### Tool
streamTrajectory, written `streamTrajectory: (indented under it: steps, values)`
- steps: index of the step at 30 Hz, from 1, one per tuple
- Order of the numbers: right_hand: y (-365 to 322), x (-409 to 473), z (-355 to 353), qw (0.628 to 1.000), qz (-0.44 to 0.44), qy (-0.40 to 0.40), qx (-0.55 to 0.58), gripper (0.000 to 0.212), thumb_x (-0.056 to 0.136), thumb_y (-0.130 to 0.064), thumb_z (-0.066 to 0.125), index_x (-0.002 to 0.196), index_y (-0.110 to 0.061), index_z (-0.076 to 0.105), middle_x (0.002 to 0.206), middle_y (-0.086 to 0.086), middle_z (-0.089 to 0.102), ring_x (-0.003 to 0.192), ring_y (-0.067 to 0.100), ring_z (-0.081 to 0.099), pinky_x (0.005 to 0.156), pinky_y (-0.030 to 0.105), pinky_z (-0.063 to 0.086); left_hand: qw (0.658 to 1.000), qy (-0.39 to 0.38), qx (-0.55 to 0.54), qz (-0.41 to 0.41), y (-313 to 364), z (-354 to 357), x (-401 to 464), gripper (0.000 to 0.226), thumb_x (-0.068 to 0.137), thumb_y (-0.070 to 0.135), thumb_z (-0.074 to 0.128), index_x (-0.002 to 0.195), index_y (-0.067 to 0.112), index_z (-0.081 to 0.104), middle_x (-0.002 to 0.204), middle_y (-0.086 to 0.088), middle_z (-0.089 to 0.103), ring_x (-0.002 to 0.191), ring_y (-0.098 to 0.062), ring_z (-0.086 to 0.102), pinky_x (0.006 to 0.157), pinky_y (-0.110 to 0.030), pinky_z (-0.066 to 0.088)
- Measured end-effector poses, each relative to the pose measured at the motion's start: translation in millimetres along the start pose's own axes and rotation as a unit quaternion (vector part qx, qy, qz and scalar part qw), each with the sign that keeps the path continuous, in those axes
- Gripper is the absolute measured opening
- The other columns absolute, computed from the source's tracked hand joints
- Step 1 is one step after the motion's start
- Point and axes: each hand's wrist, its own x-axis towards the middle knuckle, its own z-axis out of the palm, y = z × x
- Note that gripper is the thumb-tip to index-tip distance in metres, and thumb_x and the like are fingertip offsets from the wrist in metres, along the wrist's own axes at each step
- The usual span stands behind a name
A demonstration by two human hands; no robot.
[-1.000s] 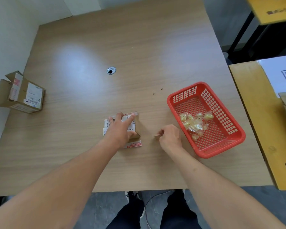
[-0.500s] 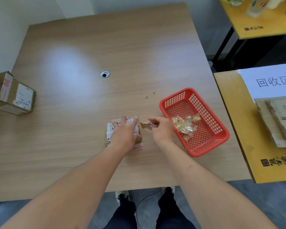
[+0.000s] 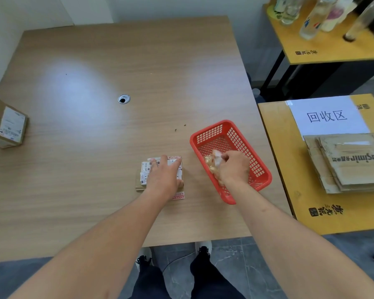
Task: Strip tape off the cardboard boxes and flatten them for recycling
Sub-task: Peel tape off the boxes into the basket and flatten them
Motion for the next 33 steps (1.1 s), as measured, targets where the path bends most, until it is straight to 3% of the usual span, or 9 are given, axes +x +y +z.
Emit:
streamTrajectory:
  steps: [5, 12, 16, 18, 20, 22, 26, 30, 33]
  values:
    - [12.5, -7.8, 9.2, 0.996, 0.018, -0.039, -0.078, 0.023, 0.098, -0.014, 0.061, 0.106, -0.029, 0.075, 0.105, 0.006, 0.07, 0.097, 0.029, 0.065, 0.085, 0.041, 0.058, 1.0, 0.012, -0.017, -0.008, 4.2, 5.0, 2.6, 0.074, 0.094, 0.035, 0.069, 0.156, 0.041, 0.029, 0.154, -0.006, 0.026, 0.151, -0.046, 0.008, 0.108, -0.054, 0.04]
    - [-0.7, -7.9, 32.0, 0.998, 0.014, -0.057, 0.023, 0.014, 0.092, -0.013, 0.072, 0.104, -0.019, 0.078, 0.11, 0.004, 0.071, 0.098, 0.022, 0.066, 0.092, 0.034, 0.056, 0.999, 0.025, -0.018, -0.011, 2.9, 6.7, 6.3, 0.073, 0.094, 0.038, 0.069, 0.155, 0.043, 0.028, 0.154, -0.004, 0.028, 0.152, -0.043, 0.012, 0.102, -0.053, 0.046]
    - [-12.5, -5.1, 43.0, 0.998, 0.006, -0.062, 0.015, 0.013, 0.095, -0.014, 0.069, 0.106, -0.015, 0.077, 0.106, 0.004, 0.071, 0.09, 0.018, 0.058, 0.087, 0.028, 0.051, 0.999, 0.04, 0.005, 0.003, -5.1, 7.1, 7.9, 0.074, 0.094, 0.047, 0.067, 0.156, 0.042, 0.027, 0.157, -0.002, 0.03, 0.152, -0.04, 0.016, 0.11, -0.051, 0.04]
    - [-18.0, -4.4, 43.8, 0.998, -0.004, -0.062, -0.007, 0.008, 0.095, -0.018, 0.07, 0.099, -0.018, 0.077, 0.101, 0.003, 0.072, 0.09, 0.021, 0.062, 0.087, 0.034, 0.055, 0.998, 0.053, 0.025, 0.013, -12.0, 6.4, 8.8, 0.075, 0.091, 0.054, 0.066, 0.155, 0.037, 0.032, 0.155, -0.001, 0.034, 0.15, -0.036, 0.023, 0.113, -0.049, 0.037]
    - [-21.5, -6.6, 41.8, 0.997, -0.03, -0.055, -0.042, 0.007, 0.093, -0.026, 0.071, 0.094, -0.02, 0.074, 0.099, 0.002, 0.068, 0.091, 0.025, 0.065, 0.08, 0.038, 0.057, 0.998, 0.064, 0.019, 0.02, -19.6, 4.6, 9.4, 0.08, 0.087, 0.061, 0.068, 0.153, 0.031, 0.037, 0.154, -0.002, 0.037, 0.147, -0.031, 0.03, 0.113, -0.047, 0.037]
    - [-25.2, -10.6, 37.2, 0.995, -0.065, -0.043, -0.062, 0.018, 0.092, -0.033, 0.072, 0.101, -0.017, 0.073, 0.106, 0.001, 0.059, 0.091, 0.025, 0.062, 0.074, 0.036, 0.054, 0.998, 0.052, -0.018, 0.015, -25.6, -0.6, 8.4, 0.088, 0.082, 0.065, 0.071, 0.154, 0.028, 0.038, 0.155, -0.003, 0.034, 0.141, -0.03, 0.038, 0.111, -0.045, 0.04]
    - [-36.0, -18.0, 30.8, 0.983, -0.169, 0.02, -0.071, 0.021, 0.091, -0.034, 0.071, 0.103, -0.017, 0.072, 0.111, 0.0, 0.049, 0.087, 0.021, 0.058, 0.073, 0.042, 0.057, 0.997, 0.04, -0.064, 0.014, -38.5, -10.6, 4.8, 0.094, 0.077, 0.06, 0.079, 0.154, 0.023, 0.04, 0.158, -0.004, 0.027, 0.136, -0.03, 0.045, 0.108, -0.048, 0.045]
    - [-53.7, -29.3, 37.5, 0.961, -0.267, -0.051, -0.048, 0.016, 0.094, -0.023, 0.065, 0.1, -0.012, 0.074, 0.098, 0.001, 0.056, 0.084, 0.019, 0.058, 0.069, 0.039, 0.055, 0.997, 0.063, -0.035, -0.023, -51.9, -13.4, -0.5, 0.092, 0.072, 0.061, 0.082, 0.149, 0.026, 0.044, 0.154, -0.008, 0.03, 0.137, -0.031, 0.042, 0.112, -0.046, 0.04]
    - [-61.6, -36.4, 47.9, 0.965, -0.229, -0.111, -0.062, 0.014, 0.095, -0.023, 0.062, 0.096, -0.013, 0.072, 0.095, 0.003, 0.062, 0.088, 0.021, 0.058, 0.074, 0.038, 0.052, 0.994, 0.071, -0.056, -0.056, -65.6, -11.4, -6.8, 0.084, 0.073, 0.045, 0.088, 0.142, 0.022, 0.046, 0.143, -0.009, 0.036, 0.123, -0.034, 0.053, 0.103, -0.045, 0.047]
